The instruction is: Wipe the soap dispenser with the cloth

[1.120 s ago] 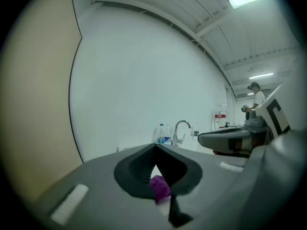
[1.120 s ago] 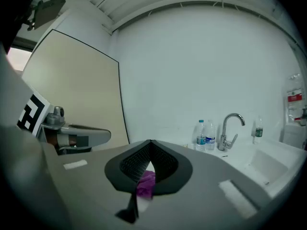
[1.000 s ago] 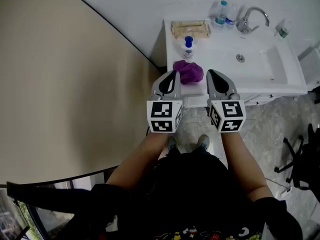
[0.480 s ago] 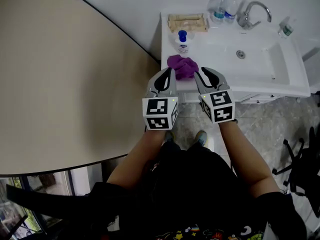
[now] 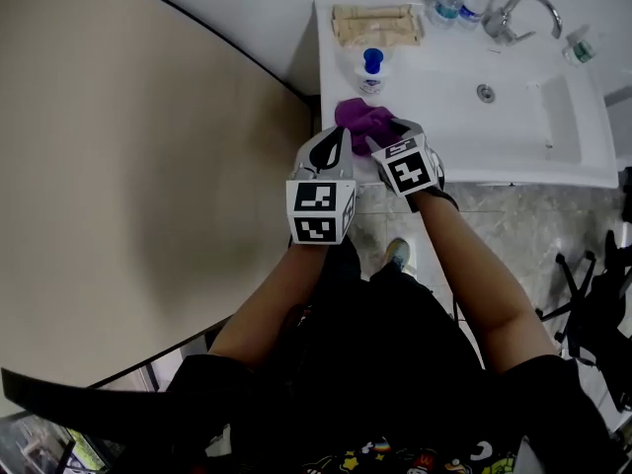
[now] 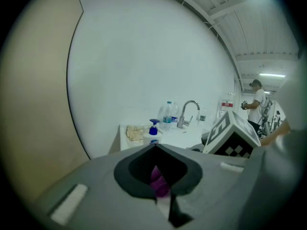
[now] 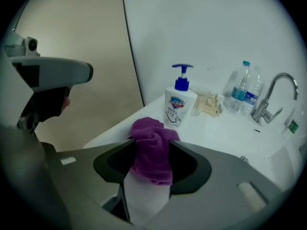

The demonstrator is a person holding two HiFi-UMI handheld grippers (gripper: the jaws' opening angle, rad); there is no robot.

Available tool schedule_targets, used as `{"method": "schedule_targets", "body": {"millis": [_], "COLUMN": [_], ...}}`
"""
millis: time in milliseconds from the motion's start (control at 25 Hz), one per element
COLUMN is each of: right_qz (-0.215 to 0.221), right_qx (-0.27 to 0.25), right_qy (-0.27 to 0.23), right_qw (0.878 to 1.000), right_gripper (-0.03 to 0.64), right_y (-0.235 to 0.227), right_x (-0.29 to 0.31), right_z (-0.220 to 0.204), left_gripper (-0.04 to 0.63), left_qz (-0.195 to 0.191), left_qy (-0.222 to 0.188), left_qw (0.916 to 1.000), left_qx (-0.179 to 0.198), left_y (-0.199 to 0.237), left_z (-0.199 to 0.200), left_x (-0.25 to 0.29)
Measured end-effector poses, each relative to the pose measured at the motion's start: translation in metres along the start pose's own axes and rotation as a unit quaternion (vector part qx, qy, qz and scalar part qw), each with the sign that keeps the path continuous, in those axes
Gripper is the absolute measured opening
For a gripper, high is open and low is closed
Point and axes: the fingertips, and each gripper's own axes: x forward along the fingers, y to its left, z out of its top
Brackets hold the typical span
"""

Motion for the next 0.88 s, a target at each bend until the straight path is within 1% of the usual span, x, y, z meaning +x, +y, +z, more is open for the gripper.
{"method": "schedule_targets", "body": {"millis": [120, 240, 280, 400, 520, 680, 880], "right_qz": [-0.013, -0.019, -0.022, -0.029, -0.040, -0.053, -0.077], "right_qx": [0.000, 0.009, 0.011, 0.019, 0.039, 0.077, 0.081], "right_qy": [0.051, 0.091, 0.100, 0.110, 0.088, 0.028, -0.048], "right_qw": [0.999, 0.996, 0.995, 0.993, 0.995, 0.995, 0.993], "right_gripper": [0.230, 0.207, 0.201, 0.147, 0.108, 0.091, 0.089], "right_y": [-0.002, -0.003, -0.004, -0.005, -0.009, -0.018, -0.040], "right_x": [0.028, 0.048, 0.052, 0.059, 0.061, 0.050, 0.022], "right_z": [-0.005, -0.007, -0.007, -0.004, 0.003, 0.021, 0.059], "left_gripper": [0.001, 0.001, 0.001, 0.001, 0.001, 0.001, 0.001], "left_qz": [-0.024, -0.040, -0.043, -0.051, -0.057, -0.060, -0.056], "left_qy": [0.005, 0.009, 0.011, 0.019, 0.020, 0.020, 0.017], "left_qw": [0.9997, 0.9991, 0.9989, 0.9984, 0.9980, 0.9979, 0.9983], "left_qx": [-0.005, -0.010, -0.013, -0.019, -0.019, -0.013, -0.005], "left_y": [0.024, 0.047, 0.054, 0.066, 0.070, 0.069, 0.064], "left_z": [0.002, 0.002, 0.001, -0.001, 0.001, 0.005, 0.008], "left_x": [0.019, 0.036, 0.041, 0.049, 0.052, 0.050, 0.045]}}
